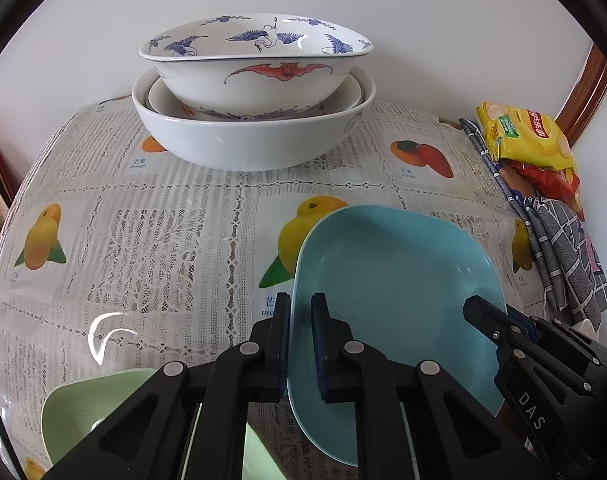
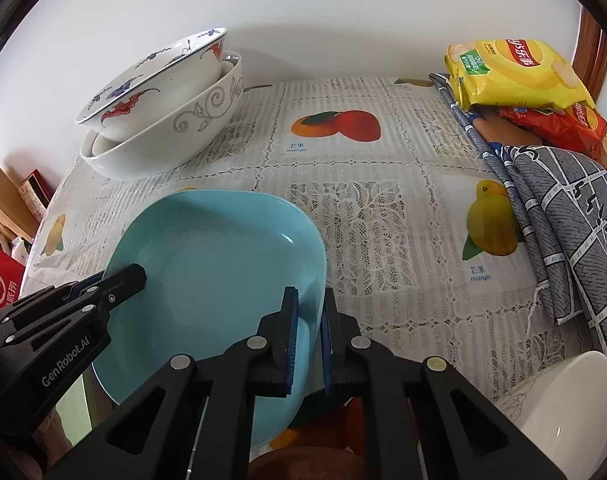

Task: Organize plates and bowls
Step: 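Lift the light-blue plate with both grippers and carry it over the light-green plate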

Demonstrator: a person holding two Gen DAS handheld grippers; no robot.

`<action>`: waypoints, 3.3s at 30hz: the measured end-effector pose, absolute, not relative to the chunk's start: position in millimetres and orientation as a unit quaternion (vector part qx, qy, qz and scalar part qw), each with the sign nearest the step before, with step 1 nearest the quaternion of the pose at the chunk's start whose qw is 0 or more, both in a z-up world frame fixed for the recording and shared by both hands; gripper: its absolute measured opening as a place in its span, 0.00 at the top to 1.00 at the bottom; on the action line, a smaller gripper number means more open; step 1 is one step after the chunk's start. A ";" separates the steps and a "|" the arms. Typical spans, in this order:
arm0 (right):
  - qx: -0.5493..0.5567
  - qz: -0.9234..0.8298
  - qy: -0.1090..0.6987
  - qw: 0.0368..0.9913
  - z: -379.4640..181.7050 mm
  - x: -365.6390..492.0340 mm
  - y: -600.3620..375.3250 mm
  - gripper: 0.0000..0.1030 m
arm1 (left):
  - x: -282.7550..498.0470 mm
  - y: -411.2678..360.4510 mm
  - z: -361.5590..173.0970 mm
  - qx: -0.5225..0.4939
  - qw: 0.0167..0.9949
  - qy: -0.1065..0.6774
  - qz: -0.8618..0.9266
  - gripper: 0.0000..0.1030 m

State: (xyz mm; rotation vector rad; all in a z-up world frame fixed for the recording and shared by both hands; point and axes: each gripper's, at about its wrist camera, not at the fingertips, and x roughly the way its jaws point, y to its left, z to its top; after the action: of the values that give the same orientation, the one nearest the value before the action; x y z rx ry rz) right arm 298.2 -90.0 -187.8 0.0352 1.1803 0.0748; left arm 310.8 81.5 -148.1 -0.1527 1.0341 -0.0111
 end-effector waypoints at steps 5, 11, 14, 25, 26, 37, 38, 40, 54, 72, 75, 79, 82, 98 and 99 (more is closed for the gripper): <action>0.020 0.036 0.543 0.839 -169.6 294.8 -90.5 0.91 | 303.2 83.9 -133.0 -0.079 0.874 0.480 -0.008 0.90; 0.022 0.036 0.526 0.849 -144.7 280.9 -90.2 0.91 | 286.3 81.9 -115.7 -0.081 0.880 0.468 -0.012 0.89; 0.021 0.038 0.519 0.854 -133.8 270.2 -88.6 0.91 | 274.8 82.1 -106.9 -0.079 0.884 0.460 -0.011 0.89; 0.030 0.047 0.498 0.865 -96.5 216.5 -87.7 0.91 | 217.3 78.7 -76.9 -0.077 0.896 0.438 0.000 0.89; 0.029 0.049 0.496 0.866 -93.7 212.2 -86.9 0.91 | 212.0 78.4 -75.1 -0.076 0.896 0.437 0.003 0.89; 0.035 0.058 0.480 0.875 -69.9 174.0 -87.2 0.91 | 167.5 74.6 -61.9 -0.080 0.902 0.424 0.009 0.89; 0.035 0.058 0.478 0.876 -68.1 171.8 -87.6 0.91 | 165.1 74.1 -60.6 -0.081 0.902 0.423 0.009 0.89; 0.033 0.057 0.476 0.877 -65.1 167.3 -87.6 0.91 | 160.2 73.0 -58.1 -0.083 0.904 0.420 0.009 0.89; 0.035 0.061 0.470 0.880 -57.8 158.5 -81.8 0.91 | 144.2 78.2 -52.8 -0.087 0.907 0.413 0.008 0.90; 0.037 0.071 0.475 0.876 -61.2 157.4 -63.8 0.91 | 139.4 94.8 -52.1 -0.096 0.906 0.411 0.014 0.90; 0.037 0.073 0.475 0.876 -61.1 158.5 -60.2 0.91 | 140.1 99.0 -52.9 -0.100 0.906 0.411 0.016 0.90; 0.031 0.075 0.477 0.875 -62.8 160.9 -53.6 0.91 | 139.6 104.8 -55.1 -0.103 0.904 0.414 0.019 0.90; 0.029 0.078 0.479 0.874 -65.2 161.1 -49.4 0.91 | 139.6 109.3 -57.7 -0.106 0.903 0.416 0.021 0.90; 0.008 0.100 0.508 0.855 -96.2 166.2 -12.5 0.91 | 136.4 143.3 -89.8 -0.127 0.886 0.443 0.047 0.90; 0.006 0.102 0.510 0.854 -99.3 166.2 -9.7 0.91 | 136.1 146.0 -92.8 -0.128 0.885 0.446 0.049 0.90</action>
State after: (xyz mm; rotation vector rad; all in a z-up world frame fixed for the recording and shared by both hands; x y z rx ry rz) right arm 166.2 -9.7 -99.3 0.0119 1.0735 0.2140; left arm 136.1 146.0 -92.8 -0.2668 0.9277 0.1012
